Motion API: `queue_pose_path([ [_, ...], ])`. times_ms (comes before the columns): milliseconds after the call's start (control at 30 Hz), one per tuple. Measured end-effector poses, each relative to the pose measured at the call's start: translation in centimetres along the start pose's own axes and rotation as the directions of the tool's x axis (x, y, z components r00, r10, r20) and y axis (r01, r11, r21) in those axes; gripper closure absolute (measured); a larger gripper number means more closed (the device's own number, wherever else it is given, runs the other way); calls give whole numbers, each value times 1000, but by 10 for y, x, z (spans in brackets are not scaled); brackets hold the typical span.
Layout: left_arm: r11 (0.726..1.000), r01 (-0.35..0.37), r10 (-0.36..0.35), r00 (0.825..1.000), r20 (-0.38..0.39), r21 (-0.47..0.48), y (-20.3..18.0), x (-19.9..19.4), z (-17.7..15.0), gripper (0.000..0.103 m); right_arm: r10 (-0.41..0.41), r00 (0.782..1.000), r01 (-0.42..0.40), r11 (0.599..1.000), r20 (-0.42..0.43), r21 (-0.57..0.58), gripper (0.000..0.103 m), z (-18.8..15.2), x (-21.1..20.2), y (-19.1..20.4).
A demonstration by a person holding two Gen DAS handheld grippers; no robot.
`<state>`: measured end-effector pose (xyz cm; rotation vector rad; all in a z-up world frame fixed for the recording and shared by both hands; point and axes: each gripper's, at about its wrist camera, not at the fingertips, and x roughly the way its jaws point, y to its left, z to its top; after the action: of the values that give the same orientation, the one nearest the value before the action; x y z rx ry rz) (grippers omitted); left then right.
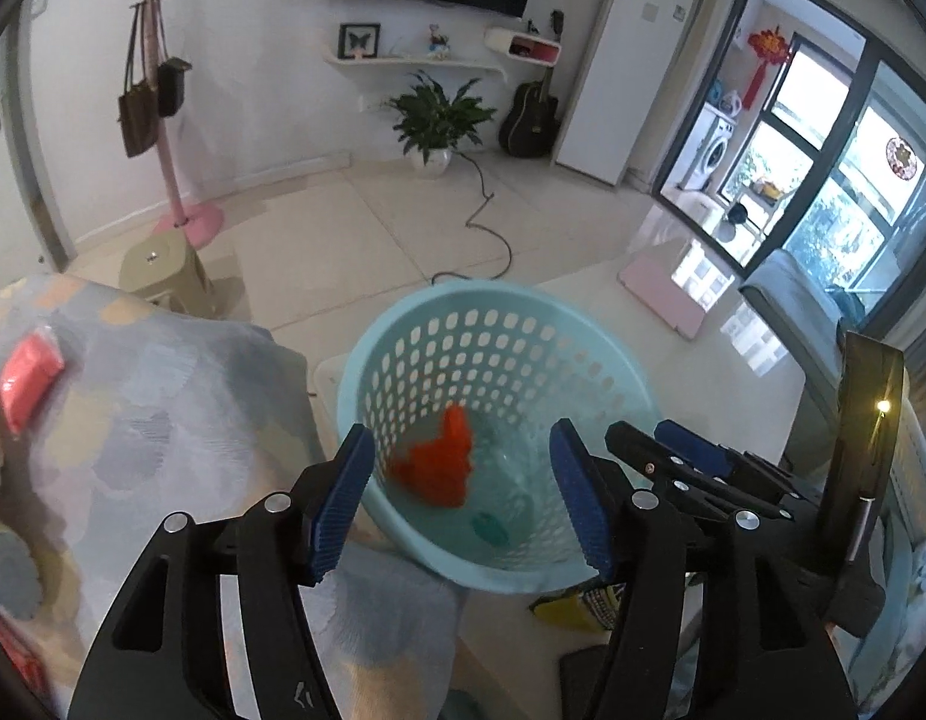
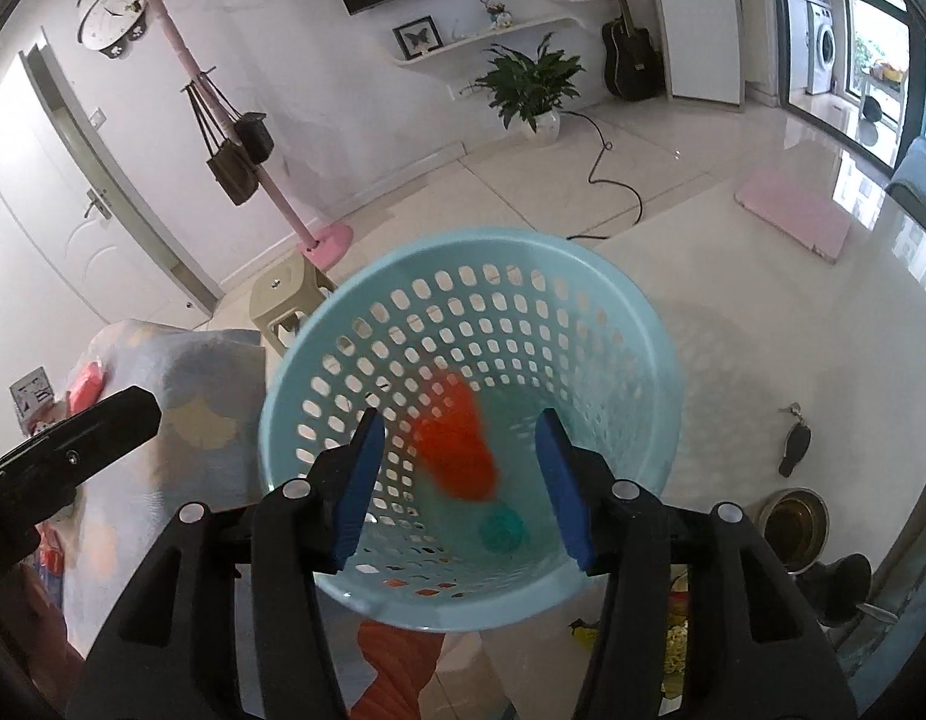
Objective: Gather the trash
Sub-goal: 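Carry both items to the blue basket and open both tools to drop them, then grasp the orange paper cup with the left tool and lift it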
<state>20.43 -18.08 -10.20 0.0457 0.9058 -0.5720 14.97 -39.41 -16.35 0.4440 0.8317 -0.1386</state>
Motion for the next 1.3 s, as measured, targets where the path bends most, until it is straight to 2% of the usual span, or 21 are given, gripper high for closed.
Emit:
queue_pose_path([
  [167,1000,-10,11,998,61,-4,-2,-31,-1,43,28,998,-25,999,51,-43,54,1,-26,22],
  [333,999,-30,35,987,159,-36,6,-82,-9,43,71,992,-58,991,104,-120,54,-3,-58,55],
  [500,994,-69,90,960,266,-86,24,-143,-26,43,138,981,-108,972,136,-210,54,-10,-84,95],
  [600,985,-114,151,938,313,-132,39,-178,-40,42,195,971,-151,950,141,-274,54,-19,-99,128],
  [633,979,-132,177,929,325,-154,46,-189,-46,38,211,967,-164,942,139,-292,54,-21,-102,136],
  [767,940,-226,305,891,336,-254,77,-229,-67,32,280,953,-216,899,120,-380,54,-39,-109,181],
  [867,881,-313,426,853,303,-356,108,-255,-87,27,325,942,-256,861,88,-440,54,-55,-107,214],
  [933,849,-335,466,839,280,-409,127,-268,-98,24,353,934,-286,834,59,-472,54,-69,-105,235],
  [1033,807,-351,504,829,243,-474,155,-279,-114,20,397,918,-336,792,13,-509,54,-88,-103,263],
  [1100,775,-351,518,829,211,-525,175,-282,-128,18,418,909,-360,765,-14,-534,54,-103,-102,279],
  [1267,728,-319,491,860,137,-607,216,-270,-144,17,425,901,-394,713,-90,-579,54,-134,-88,314],
  [1300,720,-311,477,871,116,-621,224,-264,-144,17,423,899,-407,702,-117,-585,54,-141,-84,320],
])
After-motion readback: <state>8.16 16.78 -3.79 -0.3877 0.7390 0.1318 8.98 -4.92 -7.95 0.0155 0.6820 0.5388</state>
